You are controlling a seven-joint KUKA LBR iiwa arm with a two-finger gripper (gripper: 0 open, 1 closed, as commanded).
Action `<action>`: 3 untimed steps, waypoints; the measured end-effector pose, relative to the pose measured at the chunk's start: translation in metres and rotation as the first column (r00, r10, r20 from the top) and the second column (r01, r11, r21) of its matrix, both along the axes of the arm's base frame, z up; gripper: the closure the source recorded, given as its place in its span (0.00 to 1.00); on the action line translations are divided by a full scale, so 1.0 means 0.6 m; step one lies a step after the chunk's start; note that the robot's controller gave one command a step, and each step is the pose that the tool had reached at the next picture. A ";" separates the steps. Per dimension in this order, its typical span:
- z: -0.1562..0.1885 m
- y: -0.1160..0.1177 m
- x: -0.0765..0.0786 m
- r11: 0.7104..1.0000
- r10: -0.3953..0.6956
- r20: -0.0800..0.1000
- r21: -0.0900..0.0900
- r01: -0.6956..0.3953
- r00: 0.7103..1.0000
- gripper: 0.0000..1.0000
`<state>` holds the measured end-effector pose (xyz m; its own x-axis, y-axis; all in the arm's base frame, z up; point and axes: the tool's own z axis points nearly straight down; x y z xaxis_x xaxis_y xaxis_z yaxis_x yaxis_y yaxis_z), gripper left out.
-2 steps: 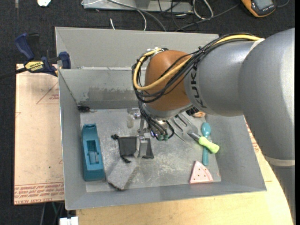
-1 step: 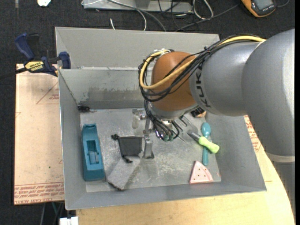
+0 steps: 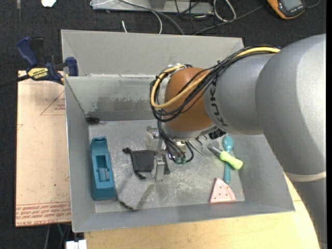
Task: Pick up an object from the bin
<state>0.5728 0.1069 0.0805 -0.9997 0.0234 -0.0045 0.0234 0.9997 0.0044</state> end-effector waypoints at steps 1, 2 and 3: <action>-0.010 0.011 -0.002 0.996 -0.090 0.012 0.004 0.090 0.996 1.00; -0.010 0.011 -0.002 0.996 -0.091 0.012 0.005 0.091 0.996 1.00; 0.016 0.011 -0.004 0.996 -0.091 0.009 0.005 0.091 0.996 1.00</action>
Offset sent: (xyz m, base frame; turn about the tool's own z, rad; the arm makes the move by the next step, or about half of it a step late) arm 0.0000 0.0000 0.0000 0.0000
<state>0.5702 0.1137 0.0898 -0.9933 0.1146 -0.0130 0.1145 0.9934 0.0091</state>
